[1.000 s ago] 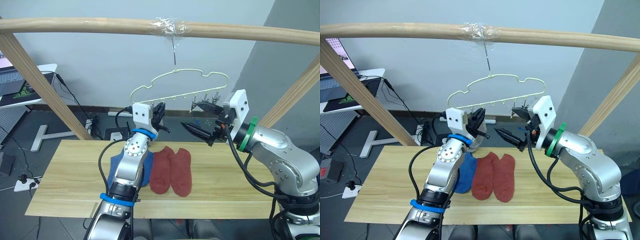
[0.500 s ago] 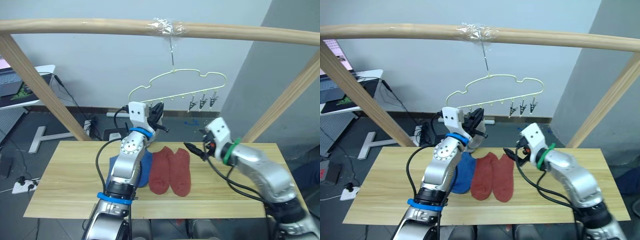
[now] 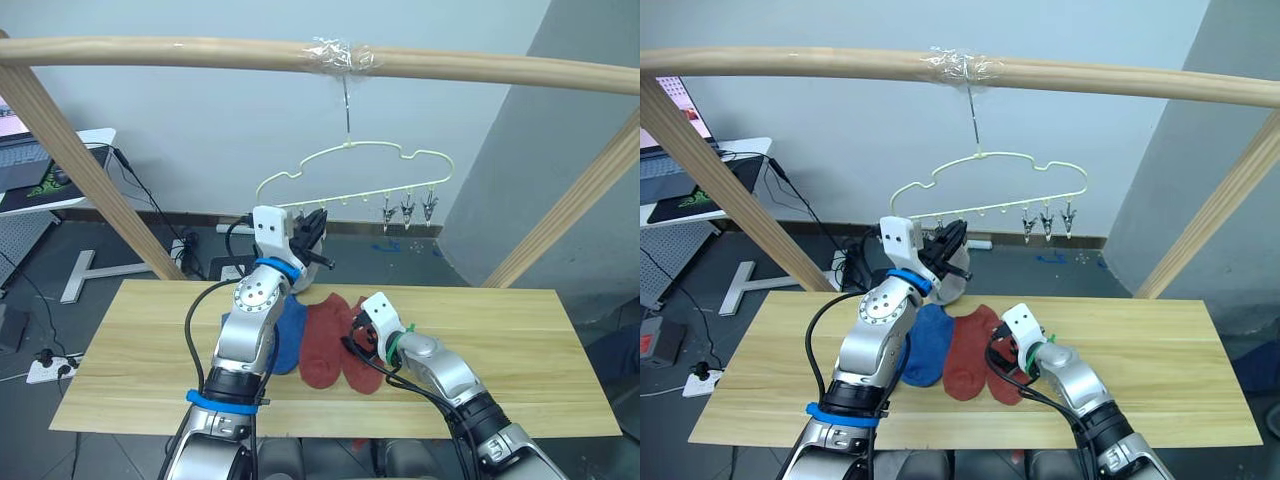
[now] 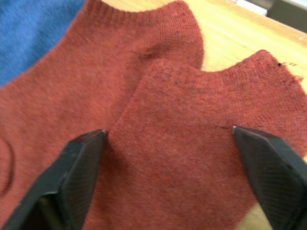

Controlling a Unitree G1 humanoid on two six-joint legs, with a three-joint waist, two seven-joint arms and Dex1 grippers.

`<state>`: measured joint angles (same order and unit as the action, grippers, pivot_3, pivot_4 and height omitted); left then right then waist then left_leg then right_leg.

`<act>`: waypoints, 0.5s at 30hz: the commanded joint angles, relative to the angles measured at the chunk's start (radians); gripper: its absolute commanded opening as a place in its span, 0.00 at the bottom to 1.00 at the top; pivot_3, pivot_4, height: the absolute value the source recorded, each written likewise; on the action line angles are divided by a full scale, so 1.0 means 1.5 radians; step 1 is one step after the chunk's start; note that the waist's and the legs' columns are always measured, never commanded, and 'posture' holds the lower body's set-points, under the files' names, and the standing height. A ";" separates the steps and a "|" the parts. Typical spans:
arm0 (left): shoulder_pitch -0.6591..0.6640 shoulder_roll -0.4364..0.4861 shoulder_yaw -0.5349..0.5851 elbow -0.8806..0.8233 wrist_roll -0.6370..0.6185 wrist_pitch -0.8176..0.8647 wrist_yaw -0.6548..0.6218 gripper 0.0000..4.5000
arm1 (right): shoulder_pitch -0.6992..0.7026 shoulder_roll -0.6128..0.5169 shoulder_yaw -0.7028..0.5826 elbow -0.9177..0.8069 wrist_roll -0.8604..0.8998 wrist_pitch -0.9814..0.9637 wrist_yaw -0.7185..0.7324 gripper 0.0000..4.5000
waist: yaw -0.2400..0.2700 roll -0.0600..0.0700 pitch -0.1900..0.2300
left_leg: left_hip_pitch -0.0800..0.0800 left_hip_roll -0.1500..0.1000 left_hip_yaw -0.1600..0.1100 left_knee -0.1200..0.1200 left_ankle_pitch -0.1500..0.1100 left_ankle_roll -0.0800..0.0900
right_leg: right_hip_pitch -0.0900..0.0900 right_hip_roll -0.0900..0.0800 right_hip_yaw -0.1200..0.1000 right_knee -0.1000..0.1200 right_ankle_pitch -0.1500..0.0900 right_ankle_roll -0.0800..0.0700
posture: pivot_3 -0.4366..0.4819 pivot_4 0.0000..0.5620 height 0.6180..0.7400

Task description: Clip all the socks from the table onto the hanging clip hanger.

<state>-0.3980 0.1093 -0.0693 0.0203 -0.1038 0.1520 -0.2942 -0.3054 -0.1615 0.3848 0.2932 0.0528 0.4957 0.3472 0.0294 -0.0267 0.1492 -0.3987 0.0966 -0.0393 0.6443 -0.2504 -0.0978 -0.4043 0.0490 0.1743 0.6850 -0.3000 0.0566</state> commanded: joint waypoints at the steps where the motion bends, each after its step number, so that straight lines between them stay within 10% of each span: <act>1: 0.001 -0.002 -0.003 -0.017 0.002 0.005 0.003 0.00 | 0.010 -0.028 0.018 0.034 -0.040 -0.024 0.021 0.71 | 0.000 0.000 0.000 | 0.000 0.000 0.000 0.000 0.000 0.000 | 0.000 0.000 0.000 0.000 0.000 0.000 | 0.62 0.24 1.00; 9: -0.004 -0.004 -0.003 -0.012 -0.002 0.007 -0.001 0.00 | 0.051 -0.050 -0.022 -0.053 -0.020 -0.042 0.071 0.06 | -0.001 0.000 -0.001 | 0.000 0.000 0.000 0.000 0.000 0.000 | 0.000 0.000 0.000 0.000 0.000 0.000 | 0.61 0.23 1.00; 15: -0.012 -0.031 0.040 -0.016 -0.086 0.075 -0.011 0.00 | 0.073 -0.123 0.000 -0.149 -0.062 -0.158 0.124 0.01 | -0.002 0.000 -0.001 | 0.000 0.000 0.000 0.000 0.000 0.000 | 0.000 0.000 0.000 0.000 0.000 0.000 | 0.60 0.23 1.00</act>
<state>-0.4068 0.0736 -0.0322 0.0155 -0.1786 0.2225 -0.2990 -0.1936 -0.3340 0.3812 0.1557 -0.0230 0.3270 0.5093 0.0261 -0.0261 0.1484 -0.3986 0.0961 -0.0393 0.6448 -0.2504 -0.0977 -0.4040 0.0489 0.1746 0.6855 -0.3000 0.0567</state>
